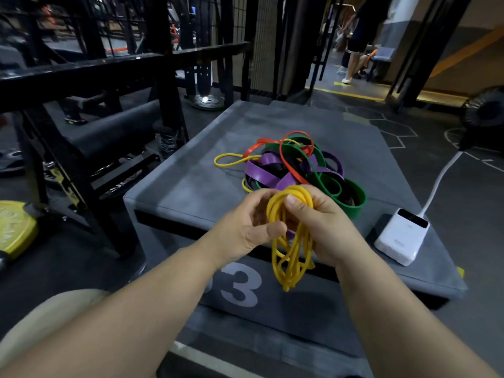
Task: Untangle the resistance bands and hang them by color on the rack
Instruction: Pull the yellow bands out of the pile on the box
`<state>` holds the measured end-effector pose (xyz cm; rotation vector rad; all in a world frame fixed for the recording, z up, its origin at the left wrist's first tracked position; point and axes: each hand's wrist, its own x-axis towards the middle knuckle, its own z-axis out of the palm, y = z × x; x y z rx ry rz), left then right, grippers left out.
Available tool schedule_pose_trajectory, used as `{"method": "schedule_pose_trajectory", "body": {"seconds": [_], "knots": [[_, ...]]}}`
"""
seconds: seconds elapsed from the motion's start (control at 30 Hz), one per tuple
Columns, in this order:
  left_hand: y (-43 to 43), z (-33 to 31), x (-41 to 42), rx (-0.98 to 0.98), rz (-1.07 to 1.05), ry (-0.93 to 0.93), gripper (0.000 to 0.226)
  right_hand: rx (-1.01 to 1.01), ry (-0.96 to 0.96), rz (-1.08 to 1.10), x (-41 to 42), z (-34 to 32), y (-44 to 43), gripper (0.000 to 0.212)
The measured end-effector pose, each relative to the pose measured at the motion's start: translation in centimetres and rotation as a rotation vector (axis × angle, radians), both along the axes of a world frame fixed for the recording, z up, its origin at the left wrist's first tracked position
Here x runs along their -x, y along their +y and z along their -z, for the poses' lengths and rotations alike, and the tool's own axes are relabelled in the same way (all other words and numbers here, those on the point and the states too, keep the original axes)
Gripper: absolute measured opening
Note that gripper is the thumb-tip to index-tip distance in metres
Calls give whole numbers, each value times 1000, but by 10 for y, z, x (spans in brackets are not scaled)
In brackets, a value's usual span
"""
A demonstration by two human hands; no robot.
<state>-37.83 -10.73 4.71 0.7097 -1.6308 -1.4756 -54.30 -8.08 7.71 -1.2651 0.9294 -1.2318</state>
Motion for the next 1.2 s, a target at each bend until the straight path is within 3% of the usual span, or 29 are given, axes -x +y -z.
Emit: {"method": "schedule_pose_trajectory", "body": {"seconds": [0.13,0.27,0.37,0.47,0.67,0.73,0.83,0.93,1.07,1.2], "knots": [[1,-2,-11,33,-92,-38,69,46,194,-76,-11,2,-1,24],[-1,-6,-26,131,-174,-188,52,159,492,-14,-20,1,-11,23],[2,-10,-36,108,-214,-196,44,105,369,-76,-26,-1,-13,29],[4,-17,-48,114,-298,-255,37,99,348,-126,-34,0,-15,22],[20,-38,-79,32,-308,-171,16,115,101,-233,-71,-14,-13,20],[27,-49,-92,49,-383,-206,21,114,80,-273,-86,-23,-14,25],[42,-66,-117,61,-437,-221,38,129,80,-332,-113,-35,-16,12],[62,-80,-148,62,-457,-186,36,138,40,-421,-142,-46,-13,8],[89,-100,-184,5,-515,-119,33,170,19,-581,-181,-66,-2,18],[116,-116,-216,100,-637,-115,36,248,85,-662,-218,-88,11,27]]}}
